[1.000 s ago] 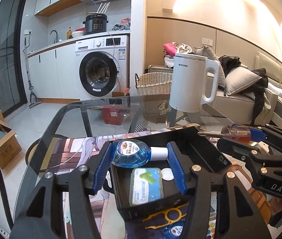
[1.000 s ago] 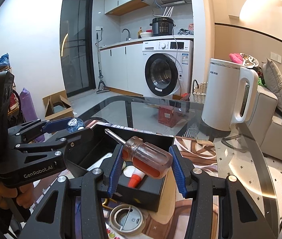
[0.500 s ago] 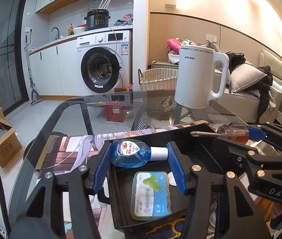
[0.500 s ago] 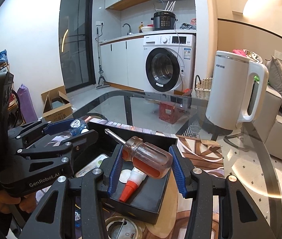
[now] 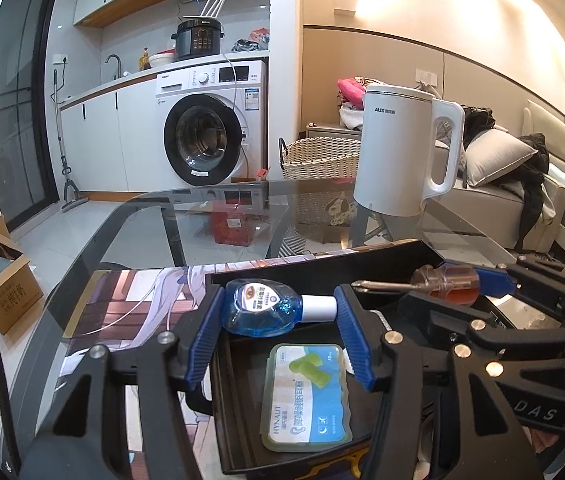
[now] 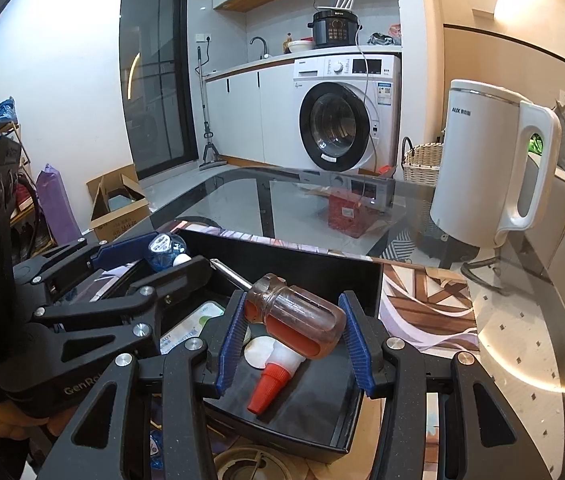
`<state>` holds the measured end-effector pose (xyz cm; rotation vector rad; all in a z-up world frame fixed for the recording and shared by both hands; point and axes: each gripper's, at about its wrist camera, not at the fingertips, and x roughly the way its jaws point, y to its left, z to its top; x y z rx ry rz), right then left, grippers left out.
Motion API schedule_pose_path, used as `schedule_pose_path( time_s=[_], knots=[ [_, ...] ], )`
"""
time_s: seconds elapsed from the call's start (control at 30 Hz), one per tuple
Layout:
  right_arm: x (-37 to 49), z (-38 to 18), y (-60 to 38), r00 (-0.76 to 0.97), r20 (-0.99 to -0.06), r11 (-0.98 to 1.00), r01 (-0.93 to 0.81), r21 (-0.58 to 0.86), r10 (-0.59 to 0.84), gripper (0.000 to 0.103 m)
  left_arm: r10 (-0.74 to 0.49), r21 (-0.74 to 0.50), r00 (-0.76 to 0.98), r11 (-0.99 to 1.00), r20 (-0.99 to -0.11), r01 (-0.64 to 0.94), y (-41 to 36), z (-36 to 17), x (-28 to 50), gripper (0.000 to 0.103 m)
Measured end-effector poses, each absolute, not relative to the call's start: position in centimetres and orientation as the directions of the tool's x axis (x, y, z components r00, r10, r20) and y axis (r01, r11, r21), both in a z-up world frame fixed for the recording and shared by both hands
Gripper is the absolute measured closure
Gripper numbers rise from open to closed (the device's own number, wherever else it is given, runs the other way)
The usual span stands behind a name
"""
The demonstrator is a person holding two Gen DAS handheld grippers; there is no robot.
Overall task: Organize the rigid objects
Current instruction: 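Open the right gripper to drop the screwdriver in the box while the left releases the tape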
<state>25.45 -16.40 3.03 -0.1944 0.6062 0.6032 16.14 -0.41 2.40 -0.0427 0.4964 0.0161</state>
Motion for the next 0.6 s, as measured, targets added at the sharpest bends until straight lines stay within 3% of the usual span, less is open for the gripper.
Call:
schedule_pose_path(
  time_s=[0.6],
  knots=[
    [25.67, 2.73, -16.38, 0.658, -0.588, 0.808, -0.589, -0.013, 0.470, 0.054, -0.008, -0.039, 0.879, 0.999, -0.476, -0.013, -0.40, 2.26, 16.21, 0.047]
  ],
)
